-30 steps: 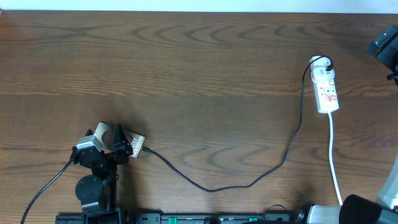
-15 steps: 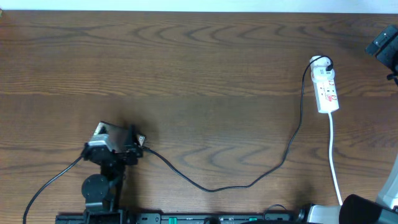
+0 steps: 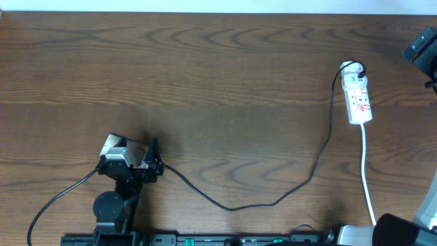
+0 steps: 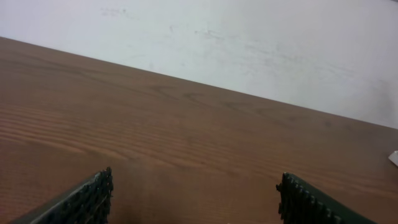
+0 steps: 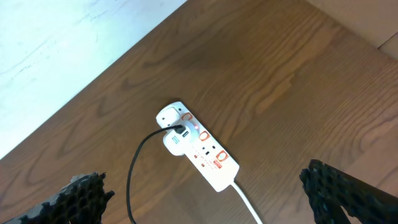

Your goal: Plug charger to phone and switch on socket

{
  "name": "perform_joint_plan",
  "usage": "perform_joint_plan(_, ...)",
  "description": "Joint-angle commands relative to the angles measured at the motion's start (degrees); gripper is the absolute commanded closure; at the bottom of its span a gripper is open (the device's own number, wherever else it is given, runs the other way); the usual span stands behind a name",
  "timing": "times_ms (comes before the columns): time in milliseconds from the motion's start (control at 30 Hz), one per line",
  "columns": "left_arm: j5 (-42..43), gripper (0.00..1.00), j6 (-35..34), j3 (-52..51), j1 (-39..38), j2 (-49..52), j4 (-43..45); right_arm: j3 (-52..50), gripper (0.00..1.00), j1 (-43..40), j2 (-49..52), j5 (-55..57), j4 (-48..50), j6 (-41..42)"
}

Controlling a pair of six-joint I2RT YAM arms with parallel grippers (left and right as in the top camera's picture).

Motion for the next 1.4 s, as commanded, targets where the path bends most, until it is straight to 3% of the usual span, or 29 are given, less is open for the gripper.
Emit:
perform_joint_plan(0,1.7,0.17,0.8,-0.3,-0.2,-0.4,-2.8,0.0,0.01,-0.1,-0.9,0.5,0.0,0.8)
perform_joint_plan(567,1.7,0.17,0.8,-0.3,-0.2,-0.4,-2.8,0.0,0.01,1.7,-1.5,0.3,-0.1,0.8)
perform_joint_plan(800,1.7,0.17,0.8,-0.3,-0.2,-0.4,-2.8,-0.1,0.01,12.6,-6.8,0.3,0.0,0.8)
perform_joint_plan(1100,1.7,0.17,0.8,-0.3,-0.2,-0.4,-2.8,-0.1,0.01,33.3,-15.6,0.2,0.0,0.8)
perform_joint_plan(1367,1.7,0.17,0.8,-0.3,-0.2,-0.4,-2.8,-0.1,0.01,34.0,-20.4,0.3,-0.1,0.8)
